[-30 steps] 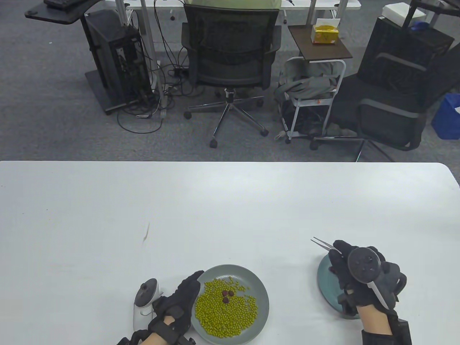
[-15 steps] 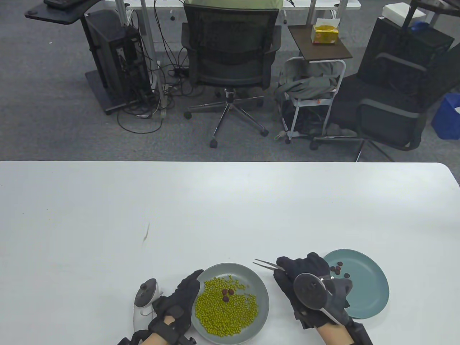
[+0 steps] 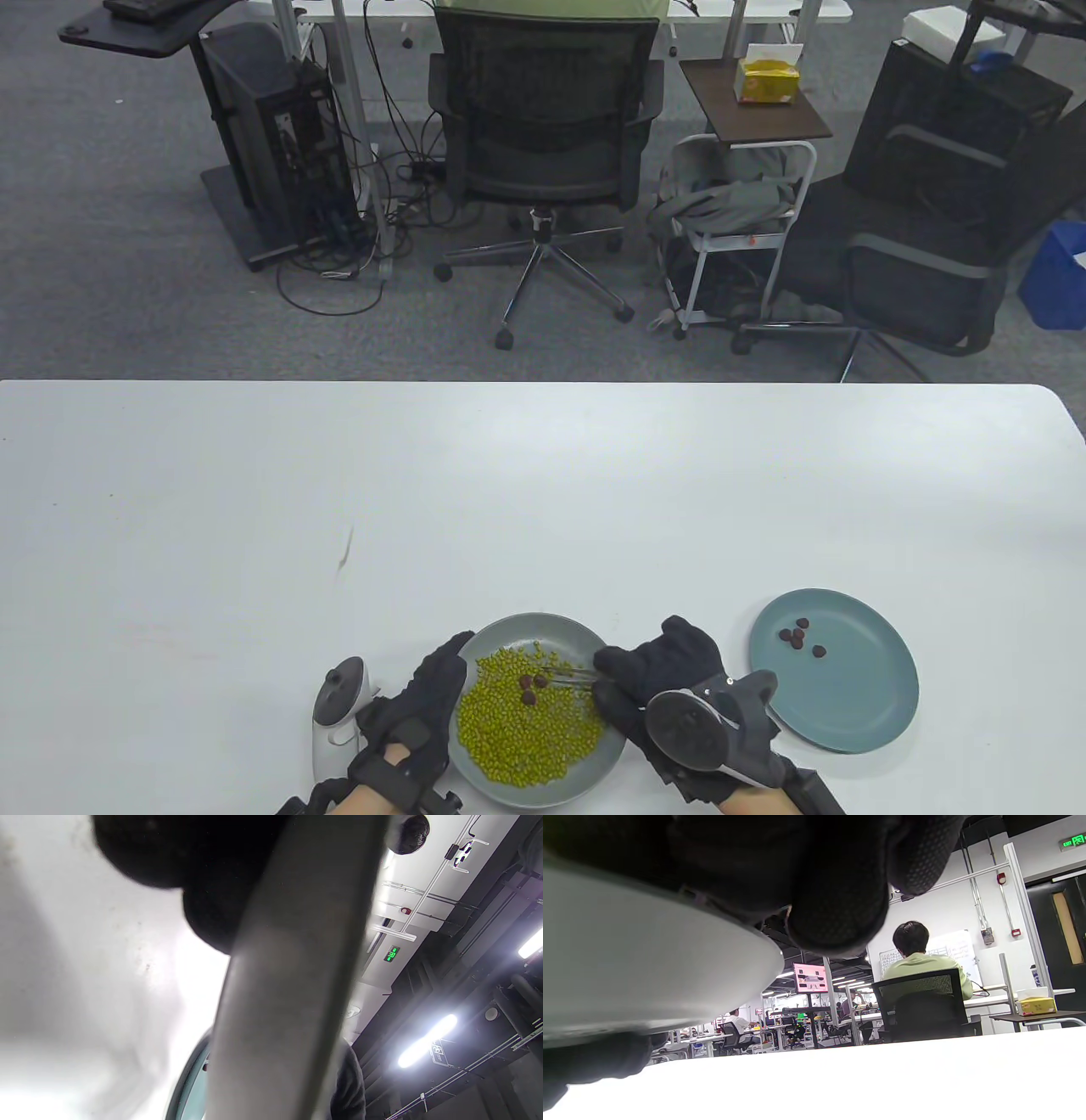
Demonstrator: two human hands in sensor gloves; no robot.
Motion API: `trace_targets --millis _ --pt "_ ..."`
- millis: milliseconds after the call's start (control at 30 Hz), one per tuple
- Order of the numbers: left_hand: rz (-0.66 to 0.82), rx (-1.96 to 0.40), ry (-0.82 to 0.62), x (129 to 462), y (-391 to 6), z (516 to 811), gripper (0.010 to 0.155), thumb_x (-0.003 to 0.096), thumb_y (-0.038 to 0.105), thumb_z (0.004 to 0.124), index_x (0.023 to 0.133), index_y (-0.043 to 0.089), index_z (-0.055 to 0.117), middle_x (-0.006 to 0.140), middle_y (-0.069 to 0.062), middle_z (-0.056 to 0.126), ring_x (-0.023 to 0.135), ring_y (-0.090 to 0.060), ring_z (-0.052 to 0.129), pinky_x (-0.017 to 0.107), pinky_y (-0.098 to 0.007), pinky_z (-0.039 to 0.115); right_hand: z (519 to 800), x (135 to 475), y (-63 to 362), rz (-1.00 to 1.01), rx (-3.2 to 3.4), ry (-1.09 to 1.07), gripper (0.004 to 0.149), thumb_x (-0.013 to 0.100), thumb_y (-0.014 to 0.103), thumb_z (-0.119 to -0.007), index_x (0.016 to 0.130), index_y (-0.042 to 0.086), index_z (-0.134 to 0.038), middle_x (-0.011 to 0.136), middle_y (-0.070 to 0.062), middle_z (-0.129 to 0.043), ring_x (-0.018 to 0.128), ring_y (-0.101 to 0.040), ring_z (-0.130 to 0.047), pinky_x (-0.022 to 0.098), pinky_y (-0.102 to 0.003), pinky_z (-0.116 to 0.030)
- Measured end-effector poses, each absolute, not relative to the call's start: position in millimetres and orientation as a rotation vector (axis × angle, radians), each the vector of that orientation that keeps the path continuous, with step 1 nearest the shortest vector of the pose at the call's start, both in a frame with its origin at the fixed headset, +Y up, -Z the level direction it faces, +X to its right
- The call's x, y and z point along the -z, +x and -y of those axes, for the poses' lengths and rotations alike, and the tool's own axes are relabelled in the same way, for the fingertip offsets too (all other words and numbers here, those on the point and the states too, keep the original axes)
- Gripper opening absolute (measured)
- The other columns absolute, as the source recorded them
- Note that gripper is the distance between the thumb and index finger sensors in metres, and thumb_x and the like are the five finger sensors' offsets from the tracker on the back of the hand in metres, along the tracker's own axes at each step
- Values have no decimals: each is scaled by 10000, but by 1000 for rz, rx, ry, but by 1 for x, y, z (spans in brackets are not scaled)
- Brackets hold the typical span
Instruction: Pick cranberries with tweezers into plate
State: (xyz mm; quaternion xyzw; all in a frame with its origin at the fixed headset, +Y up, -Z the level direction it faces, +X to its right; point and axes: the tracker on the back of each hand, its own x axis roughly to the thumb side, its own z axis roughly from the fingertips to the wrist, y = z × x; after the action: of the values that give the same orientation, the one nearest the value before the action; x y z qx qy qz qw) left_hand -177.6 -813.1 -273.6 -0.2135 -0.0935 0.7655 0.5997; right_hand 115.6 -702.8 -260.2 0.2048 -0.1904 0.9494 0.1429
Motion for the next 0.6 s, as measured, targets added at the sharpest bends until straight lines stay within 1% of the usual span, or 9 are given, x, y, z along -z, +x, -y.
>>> trace_targets --millis 133,233,600 --pt "213 -1774 -493 274 -178 813 612 525 503 594 1026 227 377 928 -59 692 452 -246 1032 268 -349 883 703 261 116 524 -2749 598 477 321 605 -779 678 317 -908 407 184 -912 490 -101 -952 690 -444 -620" --pt "214 -1769 -494 274 -178 814 613 525 503 594 1026 225 376 927 -62 691 453 -247 1031 268 -350 883 702 258 111 570 -2806 628 478 317 608 -786 677 320 -910 406 187 -912 490 -99 -953 690 -444 -620" --pt "211 -1768 -502 273 -178 815 613 525 503 594 1026 226 376 928 -62 690 453 -246 1031 269 -350 883 702 253 104 596 -2810 654 465 313 577 -813 665 294 -925 394 178 -914 471 -104 -956 683 -449 -627"
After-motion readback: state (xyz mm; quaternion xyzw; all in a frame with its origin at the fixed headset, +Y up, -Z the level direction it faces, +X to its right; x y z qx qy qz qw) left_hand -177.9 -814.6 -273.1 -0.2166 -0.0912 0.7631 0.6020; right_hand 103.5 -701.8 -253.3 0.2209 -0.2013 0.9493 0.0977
